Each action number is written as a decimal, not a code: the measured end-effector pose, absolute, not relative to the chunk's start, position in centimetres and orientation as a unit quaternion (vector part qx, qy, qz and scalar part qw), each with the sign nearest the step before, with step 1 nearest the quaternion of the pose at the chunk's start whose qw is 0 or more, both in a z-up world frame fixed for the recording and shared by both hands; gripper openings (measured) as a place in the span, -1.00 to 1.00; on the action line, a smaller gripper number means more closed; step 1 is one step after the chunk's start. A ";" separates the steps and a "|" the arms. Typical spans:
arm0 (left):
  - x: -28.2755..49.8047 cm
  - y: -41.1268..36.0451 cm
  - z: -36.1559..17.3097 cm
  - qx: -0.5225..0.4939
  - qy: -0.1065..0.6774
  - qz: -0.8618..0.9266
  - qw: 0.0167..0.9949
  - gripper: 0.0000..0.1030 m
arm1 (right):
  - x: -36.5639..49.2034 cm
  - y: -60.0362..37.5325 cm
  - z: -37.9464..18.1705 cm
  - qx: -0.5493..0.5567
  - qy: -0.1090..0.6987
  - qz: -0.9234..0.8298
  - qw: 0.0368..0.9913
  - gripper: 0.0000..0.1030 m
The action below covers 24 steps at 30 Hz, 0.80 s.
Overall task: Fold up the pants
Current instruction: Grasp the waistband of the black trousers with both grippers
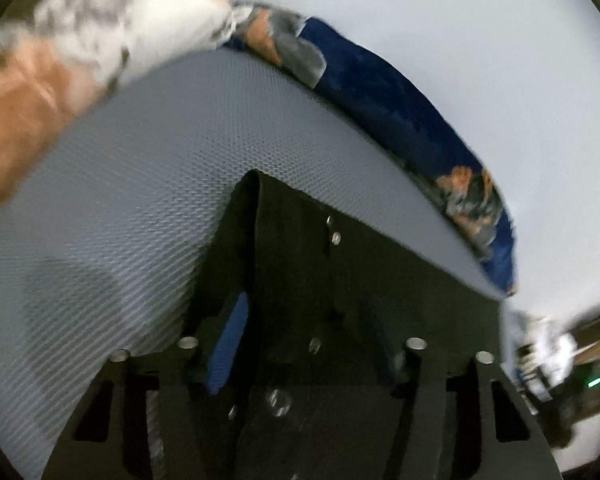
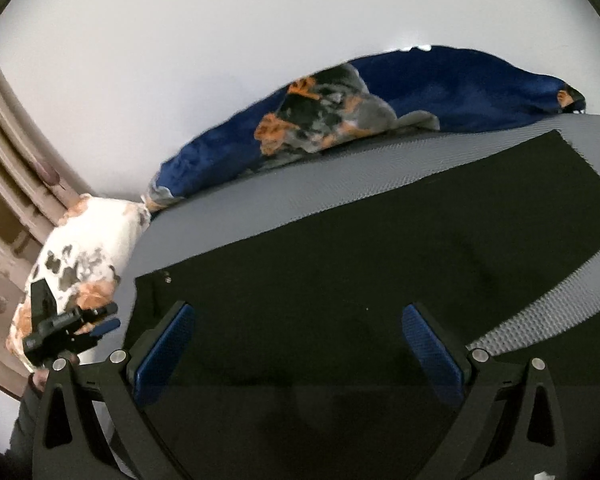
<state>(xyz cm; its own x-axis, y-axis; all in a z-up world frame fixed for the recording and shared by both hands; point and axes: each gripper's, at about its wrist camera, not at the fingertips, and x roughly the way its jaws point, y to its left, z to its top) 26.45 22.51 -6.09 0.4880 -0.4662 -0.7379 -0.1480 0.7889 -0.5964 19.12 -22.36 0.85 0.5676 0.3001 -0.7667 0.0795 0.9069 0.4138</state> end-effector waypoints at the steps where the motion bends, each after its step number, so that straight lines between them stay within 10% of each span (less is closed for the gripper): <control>1: 27.1 23.0 -6.6 -0.326 0.500 -0.110 0.795 0.02 | 19.5 -22.2 0.5 0.204 0.465 0.062 0.859 1.00; 14: 32.5 24.4 -11.0 -0.366 0.514 -0.151 0.761 -0.07 | 23.1 -20.8 -2.9 0.195 0.504 0.047 0.840 1.00; 24: 35.6 22.6 -12.1 -0.365 0.516 -0.207 0.746 -0.51 | 25.2 -19.7 -4.0 0.177 0.510 0.056 0.840 1.00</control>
